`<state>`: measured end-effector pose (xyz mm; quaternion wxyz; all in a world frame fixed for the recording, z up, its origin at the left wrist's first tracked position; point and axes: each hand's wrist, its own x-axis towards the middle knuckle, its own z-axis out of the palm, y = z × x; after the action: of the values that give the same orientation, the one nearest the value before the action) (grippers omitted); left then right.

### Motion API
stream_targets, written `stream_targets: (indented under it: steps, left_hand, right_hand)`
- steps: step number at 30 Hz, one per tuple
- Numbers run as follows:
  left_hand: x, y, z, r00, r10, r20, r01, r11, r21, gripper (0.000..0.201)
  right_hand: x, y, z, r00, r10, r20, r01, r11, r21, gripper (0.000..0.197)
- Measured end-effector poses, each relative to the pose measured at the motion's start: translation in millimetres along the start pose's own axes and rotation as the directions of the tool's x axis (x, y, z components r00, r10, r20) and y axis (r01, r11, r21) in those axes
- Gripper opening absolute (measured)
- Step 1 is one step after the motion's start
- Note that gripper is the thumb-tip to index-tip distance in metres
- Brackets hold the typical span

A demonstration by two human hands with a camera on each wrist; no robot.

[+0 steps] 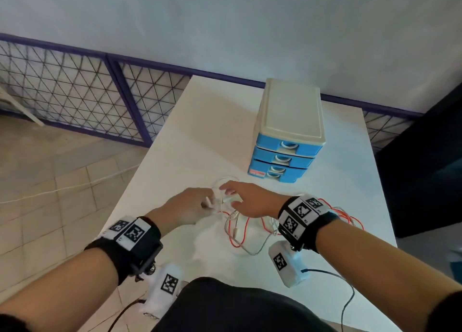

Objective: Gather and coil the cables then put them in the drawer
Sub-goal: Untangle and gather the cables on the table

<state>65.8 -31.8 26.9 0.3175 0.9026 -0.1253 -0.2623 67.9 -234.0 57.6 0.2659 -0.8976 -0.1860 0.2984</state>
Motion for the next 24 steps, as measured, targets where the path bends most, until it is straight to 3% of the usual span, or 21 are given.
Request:
stream_targets:
  steps: [3,7,10,13,17,20,24]
  left_hand:
    - [7.4,22.6,-19.7,0.994,0.012,-0.107,-0.035,0.977,-0.211,0.023]
    - [22.1,32.5,-31.8,0.994,-0.034,-0.103,-0.02,0.877,-0.48,0.028]
    - [33.9,18.4,-26.3,0.984,-0.161,-0.074,0.09,0.812,-0.577,0.041]
    - [41.4,-14.8,-7.3,0.97,-0.209,-0.128,0.168,0.948,-0.27,0.03]
    - [37.1,-49.2,19.4,0.984,-0.176,0.027,0.171,0.976,0.133,0.027]
    - [36.2,-54.3,30.8,0.987,-0.156,0.039,0.147,0.974,0.173,0.018]
    - [40.4,-50.2,19.4,0.992,-0.09,0.091,0.087,0.996,0.034,0.013]
  right_hand:
    - [8.7,-1.3,0.0,0.999,-0.026,0.021,0.023,0.991,0.132,0.052]
    - [19.9,0.6,-1.6,0.986,-0.066,-0.154,0.09,0.984,0.155,0.009]
    - [27.0,6.9,-1.4,0.974,-0.015,-0.225,0.049,0.988,0.147,0.017]
    - [31.8,11.7,-1.9,0.972,0.039,-0.232,0.0,0.986,0.165,0.021]
    - [34.5,14.2,-4.9,0.969,0.087,-0.232,-0.036,0.976,0.213,0.037]
    - [31.6,10.9,-6.8,0.965,0.126,-0.23,-0.058,0.957,0.283,0.031]
    - [32.3,14.1,-7.5,0.959,0.146,-0.243,-0.065,0.947,0.313,0.029]
